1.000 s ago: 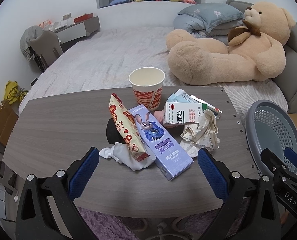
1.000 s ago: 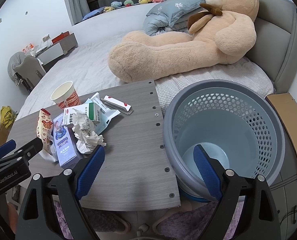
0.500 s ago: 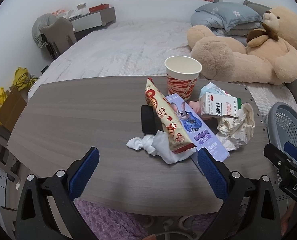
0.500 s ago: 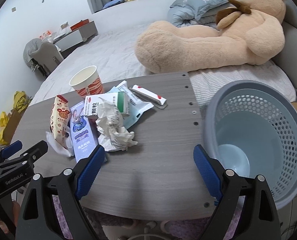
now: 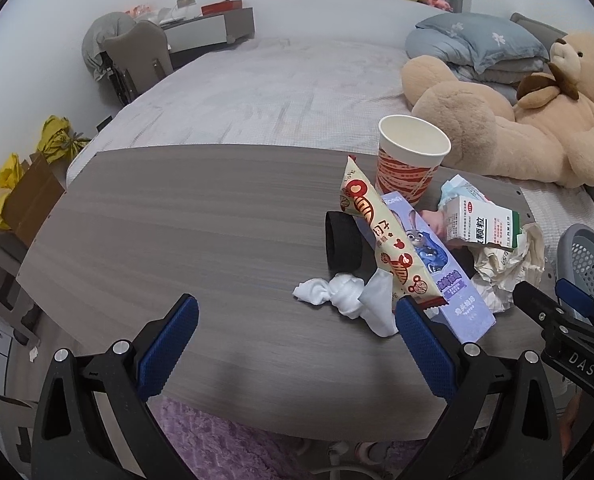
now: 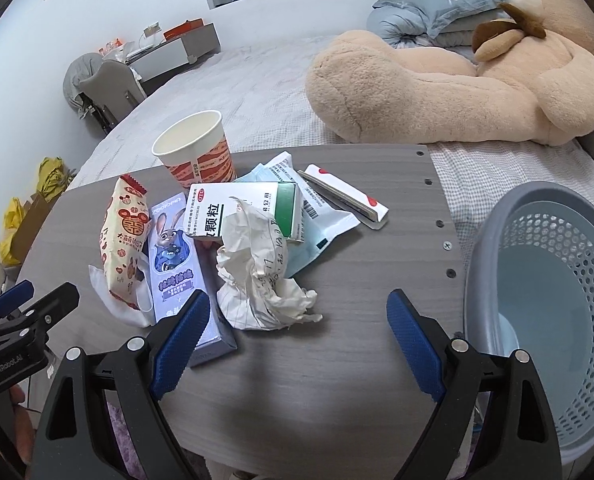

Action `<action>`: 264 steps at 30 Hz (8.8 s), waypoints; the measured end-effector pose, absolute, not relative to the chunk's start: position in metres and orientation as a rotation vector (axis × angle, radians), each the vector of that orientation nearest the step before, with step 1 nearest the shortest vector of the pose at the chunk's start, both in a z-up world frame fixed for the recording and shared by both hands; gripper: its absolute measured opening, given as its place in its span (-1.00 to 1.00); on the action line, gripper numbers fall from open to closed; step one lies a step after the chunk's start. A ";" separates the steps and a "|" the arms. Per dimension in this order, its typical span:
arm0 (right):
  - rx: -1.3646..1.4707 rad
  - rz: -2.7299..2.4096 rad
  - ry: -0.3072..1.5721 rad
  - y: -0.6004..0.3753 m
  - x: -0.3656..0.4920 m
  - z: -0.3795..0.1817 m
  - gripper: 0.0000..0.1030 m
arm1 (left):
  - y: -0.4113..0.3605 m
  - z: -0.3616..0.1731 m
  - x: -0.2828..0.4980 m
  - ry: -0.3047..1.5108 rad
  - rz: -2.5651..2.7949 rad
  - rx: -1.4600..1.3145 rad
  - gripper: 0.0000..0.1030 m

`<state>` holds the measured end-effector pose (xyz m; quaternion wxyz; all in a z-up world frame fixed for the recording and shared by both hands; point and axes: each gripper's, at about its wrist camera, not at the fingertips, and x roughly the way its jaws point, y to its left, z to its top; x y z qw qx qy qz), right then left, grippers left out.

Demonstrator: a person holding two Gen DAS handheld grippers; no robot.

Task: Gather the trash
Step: 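Move the right tool toward the crumpled white paper and close on it, then lift the crumpled paper with the right tool while the left tool grasps the snack wrapper, then carry paper and wrapper over the grey basket and open both tools, then move both tools back from the basket to the table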

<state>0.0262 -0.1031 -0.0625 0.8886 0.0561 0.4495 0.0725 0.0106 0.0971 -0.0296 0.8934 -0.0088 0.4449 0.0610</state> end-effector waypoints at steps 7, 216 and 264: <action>0.089 0.150 0.944 -0.097 0.036 -0.070 0.65 | 0.100 -0.031 0.010 0.920 0.116 -0.032 0.88; 0.392 -0.193 0.793 -0.359 -0.091 -0.039 0.08 | -0.184 -0.007 0.001 0.862 -0.505 0.201 0.67; 0.140 0.180 0.841 -0.125 -0.037 -0.028 0.19 | 0.087 -0.018 -0.020 0.826 -0.074 -0.030 0.70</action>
